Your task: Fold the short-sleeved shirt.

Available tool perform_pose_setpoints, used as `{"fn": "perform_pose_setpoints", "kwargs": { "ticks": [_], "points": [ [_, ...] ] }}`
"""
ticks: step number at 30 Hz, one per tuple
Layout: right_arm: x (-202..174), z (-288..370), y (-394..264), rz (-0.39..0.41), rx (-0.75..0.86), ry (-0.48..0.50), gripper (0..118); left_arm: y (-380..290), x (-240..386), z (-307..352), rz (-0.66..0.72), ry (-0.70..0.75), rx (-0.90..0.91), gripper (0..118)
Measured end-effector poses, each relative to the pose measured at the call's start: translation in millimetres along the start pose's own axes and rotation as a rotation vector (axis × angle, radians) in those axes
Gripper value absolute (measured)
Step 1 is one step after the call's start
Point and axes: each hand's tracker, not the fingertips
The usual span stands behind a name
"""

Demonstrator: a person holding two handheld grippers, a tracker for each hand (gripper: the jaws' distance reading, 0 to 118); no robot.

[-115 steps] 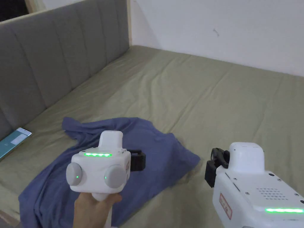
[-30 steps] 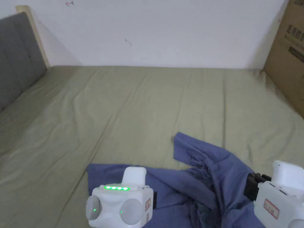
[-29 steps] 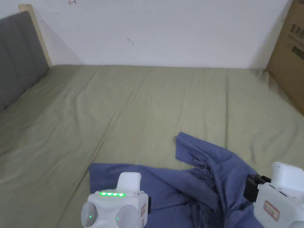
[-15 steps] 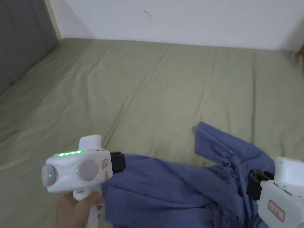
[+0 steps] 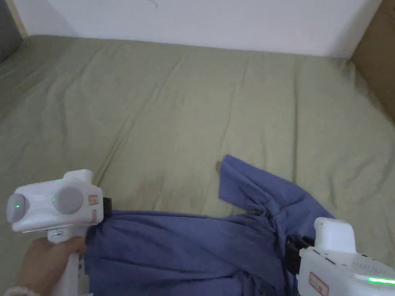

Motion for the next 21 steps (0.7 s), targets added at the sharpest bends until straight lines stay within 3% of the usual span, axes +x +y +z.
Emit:
{"fn": "perform_pose_setpoints", "kwargs": {
  "ticks": [6, 7, 8, 10, 11, 13, 17, 20, 21],
  "points": [
    [46, -24, 54, -0.098, -0.042, 0.163, 3, -3, 3, 30, 0.016, -0.025, 0.046, 7],
    [55, -32, 68, -0.121, -0.05, 0.126, 12, -3, 5, 35, 0.001, -0.023, 0.054, 7],
    [62, -41, 81, -0.104, -0.056, 0.116, 37, -3, 6, 39, -0.011, -0.023, 0.064, 7],
    [67, -69, 111, 0.022, -0.105, 0.023, 81, -3, 7, 43, -0.014, -0.025, 0.07, 7],
    [67, -79, 121, 0.071, -0.094, -0.032, 86, -3, 7, 43, -0.011, -0.027, 0.072, 7],
    [65, -100, 138, 0.13, -0.119, -0.026, 86, -2, 8, 42, -0.011, -0.028, 0.064, 7],
    [70, -159, 144, 0.172, -0.292, -0.076, 86, 1, 2, 32, -0.015, -0.028, 0.05, 7],
    [62, -175, 129, 0.161, -0.369, -0.026, 68, 1, 0, 31, -0.001, -0.037, 0.043, 7],
    [57, -174, 126, 0.223, -0.324, -0.107, 68, 1, 0, 31, -0.001, -0.037, 0.04, 7]
  ]
}}
